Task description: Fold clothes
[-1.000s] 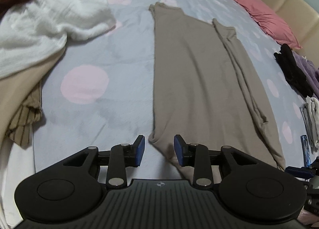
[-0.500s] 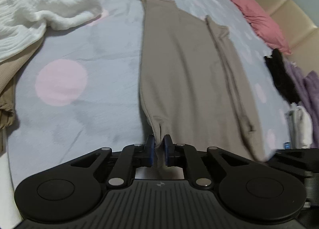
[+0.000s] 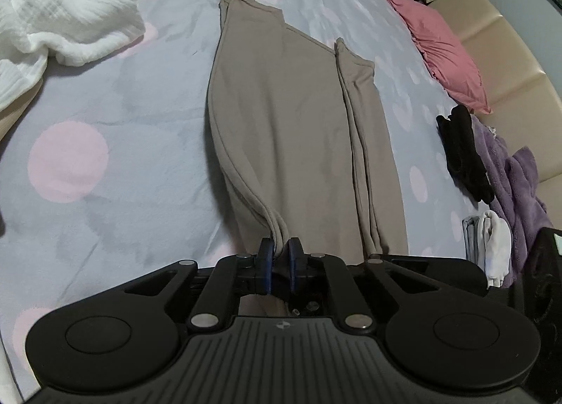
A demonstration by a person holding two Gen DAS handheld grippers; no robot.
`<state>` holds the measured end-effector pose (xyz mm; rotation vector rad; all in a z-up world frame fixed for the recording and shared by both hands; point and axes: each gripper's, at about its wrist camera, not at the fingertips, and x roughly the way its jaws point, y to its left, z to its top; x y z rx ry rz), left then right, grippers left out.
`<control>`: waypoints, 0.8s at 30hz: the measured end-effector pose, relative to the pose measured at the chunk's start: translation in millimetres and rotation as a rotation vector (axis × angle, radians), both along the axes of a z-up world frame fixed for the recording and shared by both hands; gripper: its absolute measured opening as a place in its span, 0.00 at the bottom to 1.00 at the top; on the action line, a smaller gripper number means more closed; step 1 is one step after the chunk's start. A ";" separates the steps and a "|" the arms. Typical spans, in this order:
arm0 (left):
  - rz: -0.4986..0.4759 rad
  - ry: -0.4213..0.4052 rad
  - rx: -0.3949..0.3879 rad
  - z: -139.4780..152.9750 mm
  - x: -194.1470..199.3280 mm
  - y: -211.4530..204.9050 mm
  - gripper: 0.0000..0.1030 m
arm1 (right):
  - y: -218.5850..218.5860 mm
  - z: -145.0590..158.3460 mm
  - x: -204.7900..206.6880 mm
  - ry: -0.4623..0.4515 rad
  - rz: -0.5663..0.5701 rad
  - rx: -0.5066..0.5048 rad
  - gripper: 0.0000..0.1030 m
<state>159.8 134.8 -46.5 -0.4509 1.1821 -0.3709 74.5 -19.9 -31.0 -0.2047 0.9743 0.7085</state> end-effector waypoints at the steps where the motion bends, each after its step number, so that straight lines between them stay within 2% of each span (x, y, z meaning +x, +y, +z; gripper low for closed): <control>1: -0.006 -0.001 0.000 0.4 1.8 -0.4 0.07 | -3.4 0.1 0.3 0.006 -0.003 0.007 0.06; 3: -0.013 -0.005 0.011 3.1 7.1 0.9 0.20 | -9.5 0.0 1.4 0.026 -0.011 0.028 0.06; 5: -0.003 -0.018 0.049 7.2 15.6 7.3 0.27 | -15.1 0.0 2.2 0.045 -0.018 0.050 0.06; 9: 0.029 -0.032 0.100 6.5 46.5 22.5 0.29 | -25.8 -1.7 4.6 0.070 -0.033 0.087 0.07; 12: 0.048 -0.035 0.094 -3.2 83.8 23.5 0.35 | -32.4 -5.6 10.9 0.112 -0.059 0.123 0.07; 21: 0.104 -0.048 0.078 -31.9 195.5 25.6 0.40 | -34.0 -12.9 17.3 0.156 -0.048 0.154 0.07; 24: 0.090 -0.065 0.141 -38.1 227.1 13.1 0.41 | -37.2 -14.9 19.7 0.181 -0.047 0.169 0.07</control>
